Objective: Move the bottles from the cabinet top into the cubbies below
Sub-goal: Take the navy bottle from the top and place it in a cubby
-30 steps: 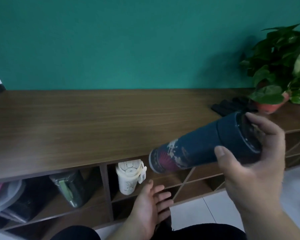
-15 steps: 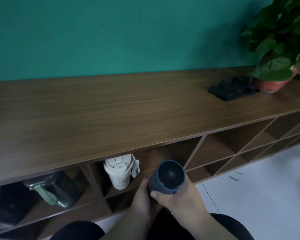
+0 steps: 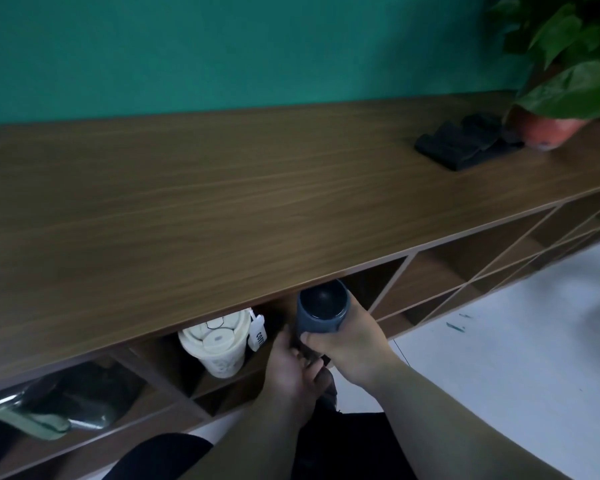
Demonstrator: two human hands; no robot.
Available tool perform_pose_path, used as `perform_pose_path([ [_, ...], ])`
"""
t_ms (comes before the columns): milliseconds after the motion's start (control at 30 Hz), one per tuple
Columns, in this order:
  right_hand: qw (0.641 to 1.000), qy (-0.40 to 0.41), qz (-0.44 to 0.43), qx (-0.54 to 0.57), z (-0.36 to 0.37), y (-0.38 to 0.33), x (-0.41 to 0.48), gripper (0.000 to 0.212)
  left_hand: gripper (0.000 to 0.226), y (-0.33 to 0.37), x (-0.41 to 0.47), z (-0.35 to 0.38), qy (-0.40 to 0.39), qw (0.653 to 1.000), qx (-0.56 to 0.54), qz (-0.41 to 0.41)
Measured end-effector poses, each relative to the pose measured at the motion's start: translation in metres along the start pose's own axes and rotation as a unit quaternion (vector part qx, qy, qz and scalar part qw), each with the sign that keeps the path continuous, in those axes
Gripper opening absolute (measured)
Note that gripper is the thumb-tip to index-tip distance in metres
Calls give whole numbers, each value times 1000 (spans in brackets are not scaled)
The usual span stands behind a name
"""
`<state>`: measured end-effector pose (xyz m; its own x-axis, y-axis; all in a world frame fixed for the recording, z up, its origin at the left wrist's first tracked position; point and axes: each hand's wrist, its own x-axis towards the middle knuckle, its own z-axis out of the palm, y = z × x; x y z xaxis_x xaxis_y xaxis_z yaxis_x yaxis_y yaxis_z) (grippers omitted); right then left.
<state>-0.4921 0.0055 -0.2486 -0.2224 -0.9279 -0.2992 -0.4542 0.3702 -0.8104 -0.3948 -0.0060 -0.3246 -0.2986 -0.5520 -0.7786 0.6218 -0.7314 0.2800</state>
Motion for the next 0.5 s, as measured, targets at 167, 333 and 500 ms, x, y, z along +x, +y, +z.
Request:
perform_pose_path([
  [167,1000,20,10,20,3,2,17,56,80,9,3,2,-27,999,-40,-9],
  [333,999,27,17,13,0,5,26,57,95,13,5,3,-48,995,-85,-21],
  [500,999,30,25,29,-1,11,27,56,90,15,0,2,-64,994,-84,-19],
])
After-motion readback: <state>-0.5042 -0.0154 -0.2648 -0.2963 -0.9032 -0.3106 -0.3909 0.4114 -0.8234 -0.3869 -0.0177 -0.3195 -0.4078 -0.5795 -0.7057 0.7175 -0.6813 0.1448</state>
